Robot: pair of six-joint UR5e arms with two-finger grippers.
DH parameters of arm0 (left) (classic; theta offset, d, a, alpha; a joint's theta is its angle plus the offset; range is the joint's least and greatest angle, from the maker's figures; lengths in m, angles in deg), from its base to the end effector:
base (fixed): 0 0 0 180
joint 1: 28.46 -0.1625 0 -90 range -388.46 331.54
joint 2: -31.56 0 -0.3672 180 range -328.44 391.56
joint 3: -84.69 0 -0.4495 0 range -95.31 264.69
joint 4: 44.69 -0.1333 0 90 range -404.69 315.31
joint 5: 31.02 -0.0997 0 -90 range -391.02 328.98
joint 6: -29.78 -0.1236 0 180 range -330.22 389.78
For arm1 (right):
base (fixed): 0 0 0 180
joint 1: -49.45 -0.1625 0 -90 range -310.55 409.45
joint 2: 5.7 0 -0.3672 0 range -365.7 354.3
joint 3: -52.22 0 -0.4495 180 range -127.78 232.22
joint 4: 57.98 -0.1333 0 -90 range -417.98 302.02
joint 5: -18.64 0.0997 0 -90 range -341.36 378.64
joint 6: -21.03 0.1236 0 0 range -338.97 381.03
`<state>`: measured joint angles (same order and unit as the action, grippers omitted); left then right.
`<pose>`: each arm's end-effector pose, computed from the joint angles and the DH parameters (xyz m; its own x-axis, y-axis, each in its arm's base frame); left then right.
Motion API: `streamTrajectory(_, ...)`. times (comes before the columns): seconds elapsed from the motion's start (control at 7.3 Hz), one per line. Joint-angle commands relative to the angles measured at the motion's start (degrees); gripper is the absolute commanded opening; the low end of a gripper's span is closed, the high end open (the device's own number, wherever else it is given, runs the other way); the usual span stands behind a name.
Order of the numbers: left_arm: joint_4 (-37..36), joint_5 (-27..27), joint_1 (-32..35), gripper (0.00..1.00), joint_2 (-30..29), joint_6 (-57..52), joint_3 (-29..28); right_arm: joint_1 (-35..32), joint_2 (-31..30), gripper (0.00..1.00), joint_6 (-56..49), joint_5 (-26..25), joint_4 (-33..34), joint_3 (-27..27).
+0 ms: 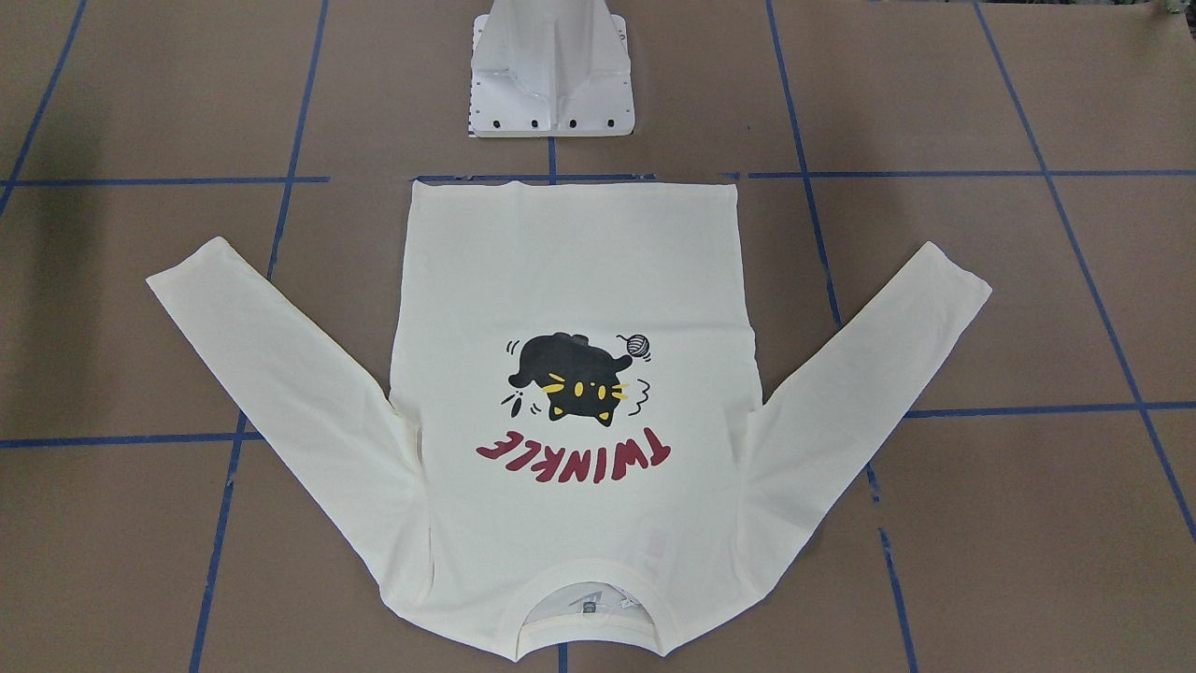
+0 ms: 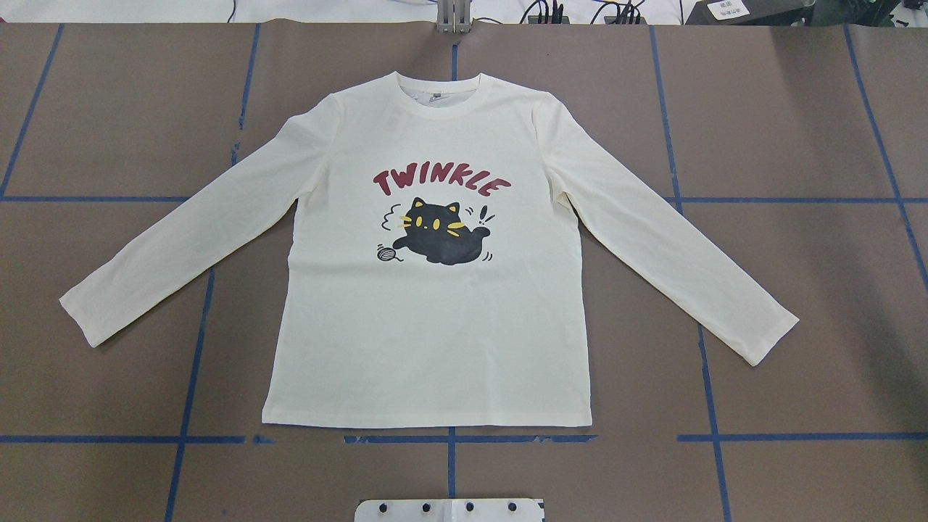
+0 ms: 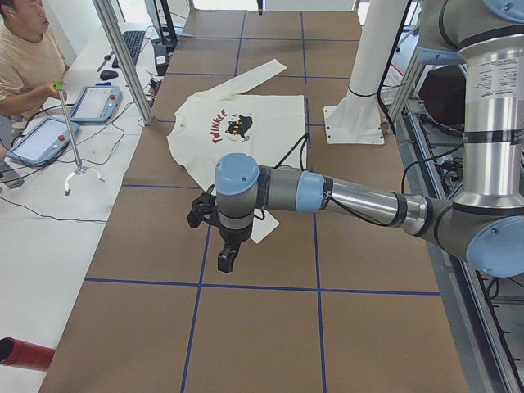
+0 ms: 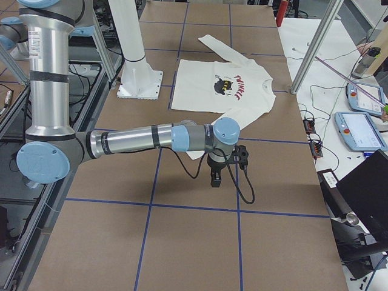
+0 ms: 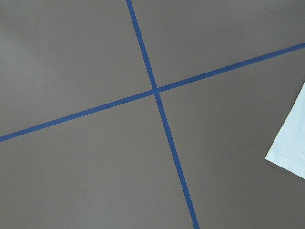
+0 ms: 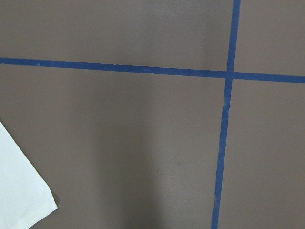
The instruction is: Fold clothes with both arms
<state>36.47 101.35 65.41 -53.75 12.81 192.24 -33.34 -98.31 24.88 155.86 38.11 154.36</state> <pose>-0.0846 -0.5095 0.5125 0.7277 0.2879 -0.6225 -0.1517 0.9527 0.2633 -0.0244 -0.5323 0.5327 0.6752 -0.0621 0.7350 0.0801 0.9967 0.0107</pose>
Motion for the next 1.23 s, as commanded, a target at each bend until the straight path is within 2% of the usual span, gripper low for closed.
streamTrajectory(0.0, -0.2, 0.0, 0.0, 1.00, 0.0, 0.0, -0.1, 0.0, -0.2, 1.00, 0.1, 0.1, -0.1, 0.1)
streamTrajectory(0.68, 0.4, 0.1, -0.1, 1.00, 0.3, 0.5, 0.2, 0.6, -0.7, 1.00, 0.9, -0.1, -1.2, 1.1)
streamTrajectory(0.82, 1.0, 0.2, -0.1, 1.00, 0.2, 0.2, 0.5, 3.1, -1.6, 1.00, 1.6, 2.3, -4.9, 1.0)
streamTrajectory(0.96, 3.4, 2.2, -0.1, 1.00, 0.2, 0.3, 0.1, 6.7, -2.6, 1.00, 7.4, 4.0, -10.0, 0.8)
streamTrajectory(1.1, 5.7, 4.7, -0.1, 1.00, 1.2, 0.3, -0.1, 12.2, -4.5, 1.00, 16.5, 3.3, -19.2, 0.7)
